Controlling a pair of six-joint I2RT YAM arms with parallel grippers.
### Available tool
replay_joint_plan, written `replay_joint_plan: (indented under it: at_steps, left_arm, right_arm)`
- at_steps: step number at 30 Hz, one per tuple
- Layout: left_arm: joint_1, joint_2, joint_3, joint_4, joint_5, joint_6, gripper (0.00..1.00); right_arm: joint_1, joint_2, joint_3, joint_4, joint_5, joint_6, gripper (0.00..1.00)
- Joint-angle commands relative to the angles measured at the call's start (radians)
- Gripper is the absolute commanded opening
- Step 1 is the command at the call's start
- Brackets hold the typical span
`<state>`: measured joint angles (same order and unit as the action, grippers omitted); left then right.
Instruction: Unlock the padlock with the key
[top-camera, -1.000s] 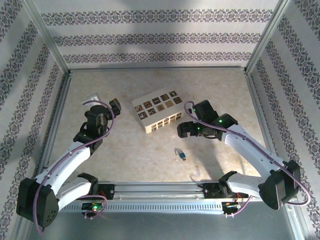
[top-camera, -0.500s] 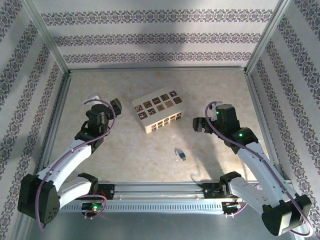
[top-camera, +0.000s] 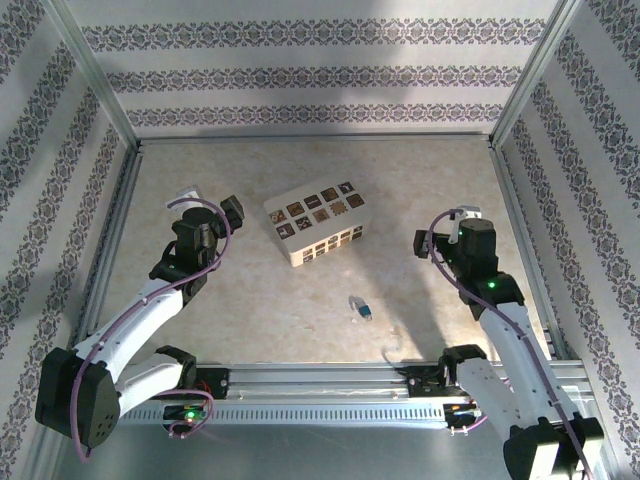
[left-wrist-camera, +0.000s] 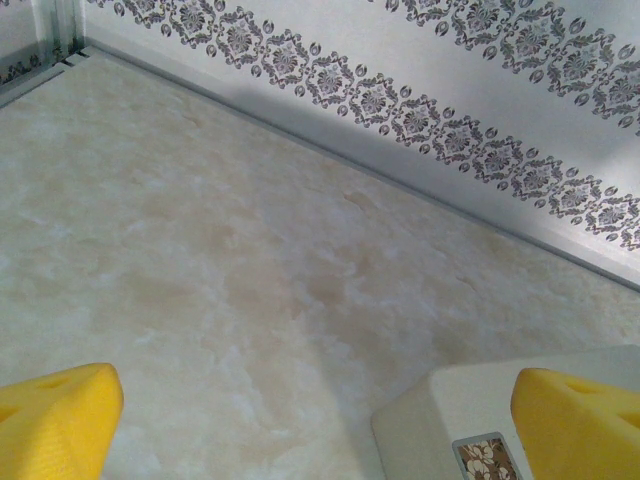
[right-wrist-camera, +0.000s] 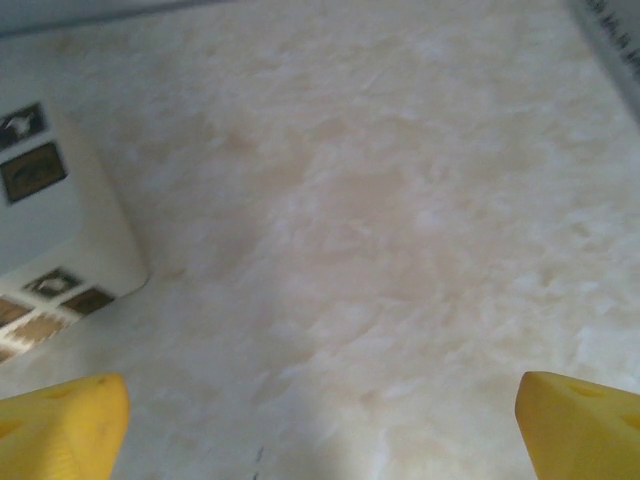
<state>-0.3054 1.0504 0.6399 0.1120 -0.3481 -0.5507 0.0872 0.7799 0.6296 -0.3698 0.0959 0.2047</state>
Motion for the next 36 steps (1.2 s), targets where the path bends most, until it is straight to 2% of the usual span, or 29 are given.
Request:
replay_joint_plan:
  at_steps: [1, 4, 12, 18, 23, 28, 33, 36]
  left_arm:
    - [0.019, 0.002, 0.026, -0.003, -0.001, -0.004, 0.99]
    - [0.021, 0.004, 0.033, -0.013, 0.002, -0.002, 0.99]
    - [0.028, -0.012, 0.035, -0.049, 0.010, 0.005, 0.99]
    - [0.035, -0.013, 0.036, -0.052, 0.020, 0.003, 0.99]
    - [0.038, -0.012, 0.038, -0.053, 0.023, 0.002, 0.99]
    - [0.041, -0.007, 0.033, -0.053, 0.027, -0.002, 0.99]
    - [0.048, -0.007, 0.027, -0.065, 0.028, 0.006, 0.99]
    - [0.054, -0.009, 0.021, -0.072, 0.025, 0.014, 0.99]
  right_arm:
    - [-0.027, -0.044, -0.075, 0.201, 0.104, -0.038, 0.98]
    - [-0.053, -0.060, -0.129, 0.311, 0.110, -0.067, 0.98]
    - [-0.145, 0.012, -0.176, 0.422, 0.076, -0.092, 0.98]
    - [-0.182, 0.058, -0.280, 0.666, 0.072, -0.073, 0.98]
    - [-0.207, 0.125, -0.338, 0.782, 0.026, -0.071, 0.98]
    - [-0.214, 0.236, -0.389, 1.000, -0.034, -0.066, 0.98]
    - [-0.216, 0.429, -0.408, 1.225, -0.063, -0.055, 0.98]
    - [-0.221, 0.529, -0.402, 1.335, -0.140, -0.035, 0.98]
